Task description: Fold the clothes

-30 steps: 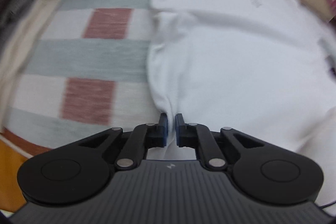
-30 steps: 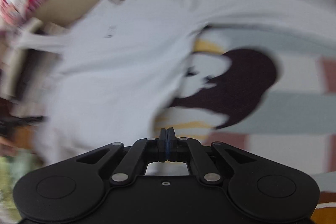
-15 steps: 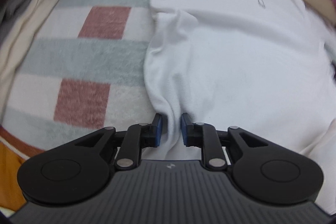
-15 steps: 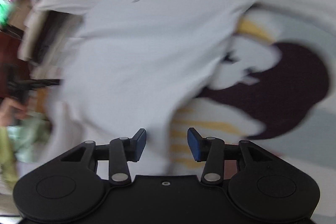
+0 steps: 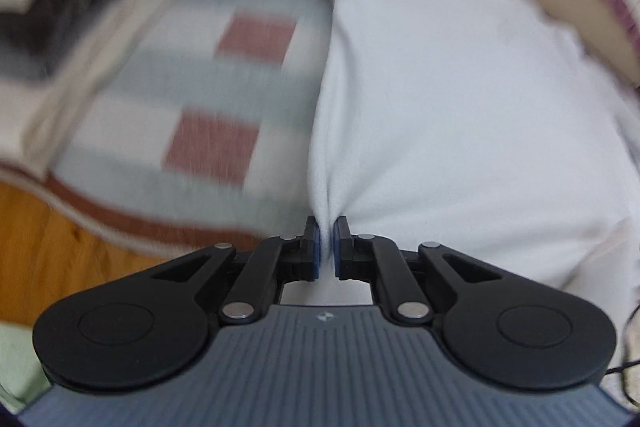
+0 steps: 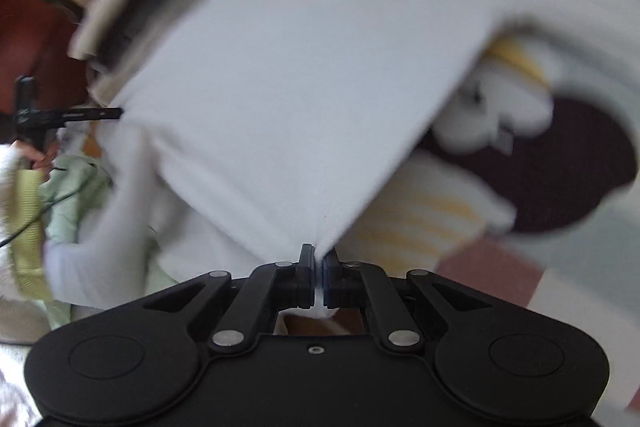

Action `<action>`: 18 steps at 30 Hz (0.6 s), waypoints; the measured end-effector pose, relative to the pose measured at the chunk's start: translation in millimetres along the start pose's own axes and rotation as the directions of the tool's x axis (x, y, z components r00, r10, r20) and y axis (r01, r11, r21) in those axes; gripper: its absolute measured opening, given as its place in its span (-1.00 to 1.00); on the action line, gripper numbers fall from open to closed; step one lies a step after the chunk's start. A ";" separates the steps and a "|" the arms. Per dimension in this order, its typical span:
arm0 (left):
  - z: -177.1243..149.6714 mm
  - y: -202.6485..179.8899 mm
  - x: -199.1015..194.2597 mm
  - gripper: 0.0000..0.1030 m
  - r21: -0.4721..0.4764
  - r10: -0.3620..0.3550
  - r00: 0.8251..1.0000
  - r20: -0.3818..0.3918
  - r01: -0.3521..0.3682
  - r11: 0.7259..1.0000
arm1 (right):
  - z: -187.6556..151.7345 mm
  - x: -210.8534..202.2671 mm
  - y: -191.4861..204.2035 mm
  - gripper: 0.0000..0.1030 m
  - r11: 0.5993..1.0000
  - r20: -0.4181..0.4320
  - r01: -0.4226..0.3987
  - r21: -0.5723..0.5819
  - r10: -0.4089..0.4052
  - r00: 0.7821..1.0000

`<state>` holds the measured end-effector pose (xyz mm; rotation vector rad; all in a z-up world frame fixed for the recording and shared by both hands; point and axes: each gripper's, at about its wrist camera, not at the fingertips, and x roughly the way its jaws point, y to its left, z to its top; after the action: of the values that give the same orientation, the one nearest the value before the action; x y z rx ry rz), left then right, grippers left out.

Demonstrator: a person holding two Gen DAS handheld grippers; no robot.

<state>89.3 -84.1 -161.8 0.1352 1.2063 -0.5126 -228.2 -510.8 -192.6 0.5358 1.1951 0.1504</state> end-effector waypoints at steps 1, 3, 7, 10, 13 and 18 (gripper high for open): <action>-4.4 -1.9 7.6 -0.88 0.005 0.010 1.000 -0.024 -0.010 1.000 | 2.2 0.7 -0.3 -0.89 1.000 -0.002 0.014 0.008 -0.014 1.000; -9.5 -12.8 3.2 -0.88 0.066 0.036 0.999 -0.030 -0.034 0.997 | 1.3 -6.1 9.2 -0.89 0.998 0.002 0.046 -0.031 -0.046 0.999; -8.2 -25.5 -7.5 -0.87 0.172 0.074 0.997 -0.026 -0.068 0.983 | -6.6 -4.0 24.6 -0.89 0.986 -0.013 0.130 -0.103 -0.132 0.991; -7.6 -15.6 14.3 -0.86 0.084 0.062 0.994 -0.094 -0.054 0.995 | 2.9 22.0 18.7 -0.89 0.980 -0.098 0.167 -0.105 -0.178 0.979; -8.7 -17.8 16.0 -0.85 0.091 0.074 0.993 -0.088 -0.066 0.994 | 6.7 32.9 23.4 -0.89 0.967 -0.131 0.206 -0.150 -0.226 0.965; -9.6 -19.0 12.4 -0.70 0.109 0.090 0.991 -0.098 -0.079 0.991 | 4.6 32.9 22.4 -0.74 0.957 -0.168 0.258 -0.134 -0.278 0.946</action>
<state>75.8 -101.0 -173.4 0.3046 1.2685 -0.4998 -207.9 -480.1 -208.6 0.2608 1.4209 0.0329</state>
